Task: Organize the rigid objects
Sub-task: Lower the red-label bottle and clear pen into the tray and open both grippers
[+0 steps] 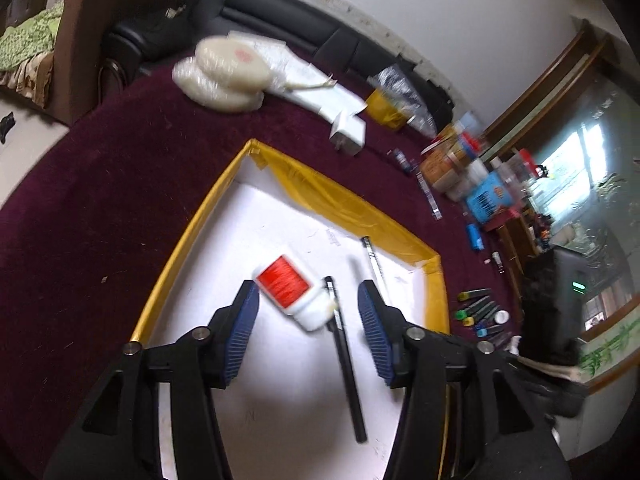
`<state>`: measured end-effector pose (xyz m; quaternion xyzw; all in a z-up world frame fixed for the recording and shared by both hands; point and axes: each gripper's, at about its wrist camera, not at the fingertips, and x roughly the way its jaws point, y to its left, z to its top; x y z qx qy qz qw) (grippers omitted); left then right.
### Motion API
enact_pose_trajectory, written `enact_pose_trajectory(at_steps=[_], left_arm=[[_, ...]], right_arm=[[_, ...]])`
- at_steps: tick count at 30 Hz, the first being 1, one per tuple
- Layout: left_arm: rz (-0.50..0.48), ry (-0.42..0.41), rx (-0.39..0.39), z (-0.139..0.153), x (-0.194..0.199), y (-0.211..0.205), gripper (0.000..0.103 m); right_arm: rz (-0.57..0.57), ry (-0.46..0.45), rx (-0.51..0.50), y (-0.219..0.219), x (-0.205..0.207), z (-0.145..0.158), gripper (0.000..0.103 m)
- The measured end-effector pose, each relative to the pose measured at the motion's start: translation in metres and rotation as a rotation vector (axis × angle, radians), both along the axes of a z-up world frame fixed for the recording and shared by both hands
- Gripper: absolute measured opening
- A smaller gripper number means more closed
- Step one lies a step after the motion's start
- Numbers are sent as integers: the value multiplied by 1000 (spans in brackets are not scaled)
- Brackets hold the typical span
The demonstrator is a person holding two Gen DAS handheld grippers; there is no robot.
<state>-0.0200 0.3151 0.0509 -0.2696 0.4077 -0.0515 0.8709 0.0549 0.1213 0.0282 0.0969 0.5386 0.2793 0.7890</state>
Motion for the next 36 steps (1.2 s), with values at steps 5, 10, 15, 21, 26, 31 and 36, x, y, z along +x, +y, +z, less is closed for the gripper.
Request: enact_pose_trajectory(at_steps=[5, 10, 15, 21, 26, 31, 36], left_arm=[[11, -56, -21, 15, -26, 6, 57], [38, -75, -33, 18, -47, 11, 57], [81, -121, -43, 25, -73, 18, 58], [120, -154, -38, 26, -97, 26, 63], [130, -148, -29, 20, -104, 30, 63], [127, -135, -47, 16, -107, 29, 63], [115, -138, -40, 20, -114, 23, 63]], right_arm=[[-19, -21, -24, -2, 0, 4, 11], [-32, -62, -21, -6, -5, 15, 16], [45, -112, -41, 8, -22, 25, 16], [144, -64, -42, 39, -36, 13, 16], [148, -66, -149, 51, -41, -2, 16], [135, -81, -257, 59, -33, -7, 13], [72, -78, -212, 47, -13, -9, 10]])
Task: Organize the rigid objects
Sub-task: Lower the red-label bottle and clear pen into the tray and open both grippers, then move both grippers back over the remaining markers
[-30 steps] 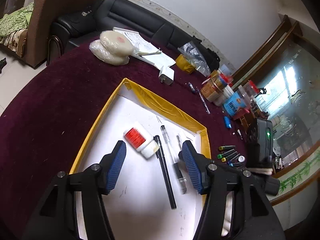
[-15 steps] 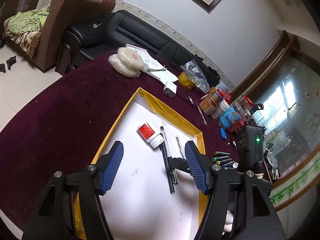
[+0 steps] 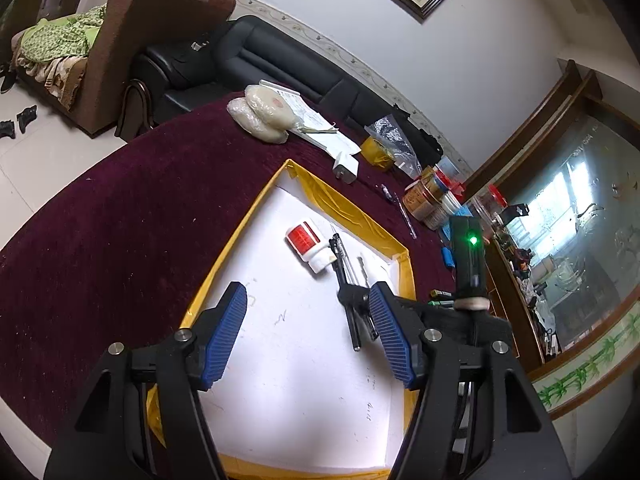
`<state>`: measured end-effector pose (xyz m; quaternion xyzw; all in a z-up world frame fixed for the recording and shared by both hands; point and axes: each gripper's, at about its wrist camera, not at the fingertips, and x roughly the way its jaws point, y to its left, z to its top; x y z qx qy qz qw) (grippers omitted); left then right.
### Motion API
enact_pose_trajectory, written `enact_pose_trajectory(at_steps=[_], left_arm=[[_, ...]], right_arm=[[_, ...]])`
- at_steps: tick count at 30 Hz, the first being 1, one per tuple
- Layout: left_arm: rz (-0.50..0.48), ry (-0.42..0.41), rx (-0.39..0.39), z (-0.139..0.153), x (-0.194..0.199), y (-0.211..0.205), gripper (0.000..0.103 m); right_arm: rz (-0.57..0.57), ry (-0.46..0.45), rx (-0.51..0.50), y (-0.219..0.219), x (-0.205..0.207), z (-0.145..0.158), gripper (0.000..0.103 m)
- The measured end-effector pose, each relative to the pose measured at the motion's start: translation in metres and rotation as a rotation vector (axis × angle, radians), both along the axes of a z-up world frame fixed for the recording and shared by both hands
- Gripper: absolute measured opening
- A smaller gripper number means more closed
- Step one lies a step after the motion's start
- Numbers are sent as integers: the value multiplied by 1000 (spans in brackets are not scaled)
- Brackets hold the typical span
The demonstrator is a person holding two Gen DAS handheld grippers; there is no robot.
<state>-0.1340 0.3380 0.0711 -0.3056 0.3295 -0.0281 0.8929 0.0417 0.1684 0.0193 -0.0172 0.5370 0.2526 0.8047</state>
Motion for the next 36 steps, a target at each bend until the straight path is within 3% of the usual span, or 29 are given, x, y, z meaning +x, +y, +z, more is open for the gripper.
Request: enact_pose_trajectory(at_steps=[5, 10, 13, 15, 16, 22, 27, 36], left_arm=[[-21, -5, 48, 8, -3, -13, 63], [-74, -5, 82, 11, 1, -37, 63], [-128, -4, 108, 14, 5, -58, 63], [-155, 1, 131, 16, 8, -72, 63], [-177, 7, 143, 17, 11, -82, 63], [-285, 10, 223, 31, 24, -140, 63], [-368, 26, 303, 37, 45, -194, 63], [-489, 74, 396, 31, 107, -273, 63]], right_arm=[[-31, 9, 168, -37, -9, 18, 11], [-83, -207, 130, -99, -43, 54, 16], [-157, -349, 90, -150, -63, 69, 33], [-241, -424, 68, -190, -72, 78, 53], [-284, -442, 66, -209, -73, 80, 55], [-571, -406, 151, -330, -57, 77, 55], [-731, -377, 238, -402, -49, 56, 55], [-836, -355, 324, -458, -47, 25, 55]])
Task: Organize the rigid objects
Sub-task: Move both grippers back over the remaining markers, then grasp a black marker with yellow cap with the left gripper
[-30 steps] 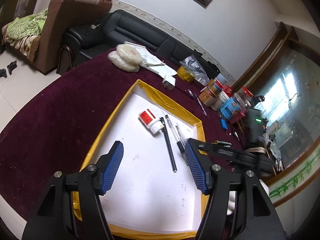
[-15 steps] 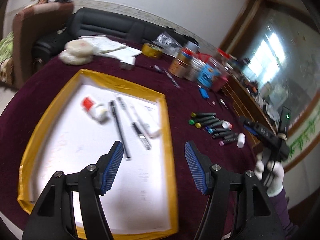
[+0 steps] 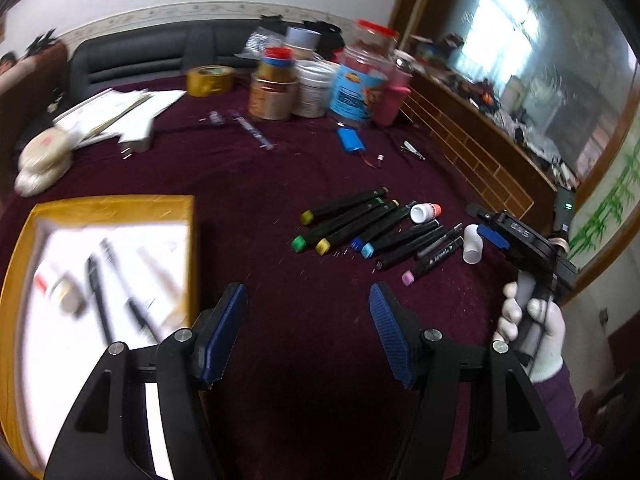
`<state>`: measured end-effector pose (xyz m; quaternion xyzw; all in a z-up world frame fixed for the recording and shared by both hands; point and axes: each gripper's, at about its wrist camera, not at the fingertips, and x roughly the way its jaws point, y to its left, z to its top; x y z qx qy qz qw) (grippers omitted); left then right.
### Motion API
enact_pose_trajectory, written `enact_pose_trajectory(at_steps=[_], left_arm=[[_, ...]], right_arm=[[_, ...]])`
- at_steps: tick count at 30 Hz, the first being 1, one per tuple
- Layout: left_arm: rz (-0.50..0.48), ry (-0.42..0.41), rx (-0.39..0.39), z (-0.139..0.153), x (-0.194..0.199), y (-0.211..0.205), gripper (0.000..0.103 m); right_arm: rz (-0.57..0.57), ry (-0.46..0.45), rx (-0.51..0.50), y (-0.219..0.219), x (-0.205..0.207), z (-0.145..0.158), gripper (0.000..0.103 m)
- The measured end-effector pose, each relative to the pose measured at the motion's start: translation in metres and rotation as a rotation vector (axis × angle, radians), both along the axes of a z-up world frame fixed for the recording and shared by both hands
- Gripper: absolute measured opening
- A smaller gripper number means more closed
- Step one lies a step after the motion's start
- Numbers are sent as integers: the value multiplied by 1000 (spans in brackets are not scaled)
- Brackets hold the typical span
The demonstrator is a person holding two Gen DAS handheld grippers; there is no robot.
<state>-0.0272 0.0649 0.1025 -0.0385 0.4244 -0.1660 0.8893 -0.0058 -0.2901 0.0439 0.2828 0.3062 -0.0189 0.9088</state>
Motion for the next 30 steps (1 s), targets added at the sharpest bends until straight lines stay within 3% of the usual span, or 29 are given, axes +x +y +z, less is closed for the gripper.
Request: enact_pose_trajectory(at_steps=[6, 14, 20, 23, 30], left_arm=[[-32, 52, 54, -23, 71, -37, 62], [-103, 76, 221, -62, 136, -76, 62], [-203, 24, 336, -78, 147, -93, 62], [-245, 34, 351, -84, 149, -98, 48], [-274, -30, 428, -83, 153, -122, 47]], right_arm=[[-8, -21, 14, -3, -6, -1, 55], [-26, -43, 8, -6, -9, 2, 55], [-10, -34, 14, -5, -6, 1, 55], [2, -23, 29, -5, -4, -2, 55], [8, -20, 22, -2, -2, -3, 55]])
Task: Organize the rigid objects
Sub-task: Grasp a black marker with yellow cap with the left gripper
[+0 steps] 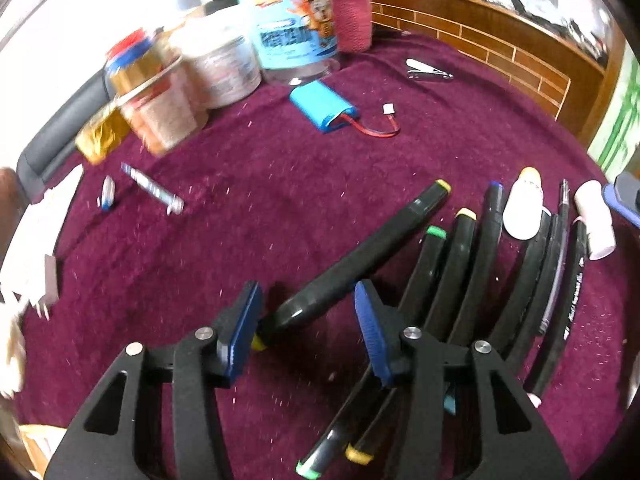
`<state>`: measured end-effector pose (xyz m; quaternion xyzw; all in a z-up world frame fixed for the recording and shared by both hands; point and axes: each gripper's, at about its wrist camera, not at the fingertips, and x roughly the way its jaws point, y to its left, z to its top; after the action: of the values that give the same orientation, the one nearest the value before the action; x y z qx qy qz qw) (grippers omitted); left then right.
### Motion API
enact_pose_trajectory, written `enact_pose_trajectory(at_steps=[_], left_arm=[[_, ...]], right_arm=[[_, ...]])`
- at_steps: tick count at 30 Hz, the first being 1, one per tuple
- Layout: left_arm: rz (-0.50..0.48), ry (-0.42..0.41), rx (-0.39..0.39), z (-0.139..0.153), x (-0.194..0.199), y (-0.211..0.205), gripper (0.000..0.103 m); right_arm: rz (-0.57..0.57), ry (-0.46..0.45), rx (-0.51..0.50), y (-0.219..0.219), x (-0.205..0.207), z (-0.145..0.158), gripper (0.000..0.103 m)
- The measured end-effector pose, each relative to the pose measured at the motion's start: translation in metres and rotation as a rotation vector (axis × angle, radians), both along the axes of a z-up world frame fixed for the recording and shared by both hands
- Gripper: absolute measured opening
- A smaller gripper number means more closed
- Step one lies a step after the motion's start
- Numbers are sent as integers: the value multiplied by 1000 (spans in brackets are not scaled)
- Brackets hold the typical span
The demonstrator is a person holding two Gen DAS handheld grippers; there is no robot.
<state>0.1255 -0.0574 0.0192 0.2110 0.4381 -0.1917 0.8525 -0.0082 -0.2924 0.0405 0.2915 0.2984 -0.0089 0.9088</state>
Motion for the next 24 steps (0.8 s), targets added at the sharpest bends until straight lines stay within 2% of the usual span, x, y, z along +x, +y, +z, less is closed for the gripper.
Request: enact_pose_trajectory(at_steps=[3, 5, 7, 9, 16, 19, 24], left_arm=[[-29, -39, 39, -1, -1, -13, 46], [-38, -38, 41, -1, -3, -17, 36], [-52, -19, 27, -1, -8, -15, 18], [-58, -11, 35, -1, -15, -11, 14], [-4, 115, -45, 0, -46, 30, 12], [9, 116, -39, -1, -59, 37, 12], [27, 75, -7, -1, -55, 28, 12]], right_arm=[[0, 1, -13, 2, 1, 0, 55], [0, 2, -31, 3, 2, 0, 55], [0, 4, -48, 6, 2, 1, 55], [1, 5, -61, 7, 2, 1, 55], [1, 5, -64, 7, 3, 1, 55], [1, 6, -64, 7, 3, 1, 55], [3, 6, -72, 9, 2, 1, 55]])
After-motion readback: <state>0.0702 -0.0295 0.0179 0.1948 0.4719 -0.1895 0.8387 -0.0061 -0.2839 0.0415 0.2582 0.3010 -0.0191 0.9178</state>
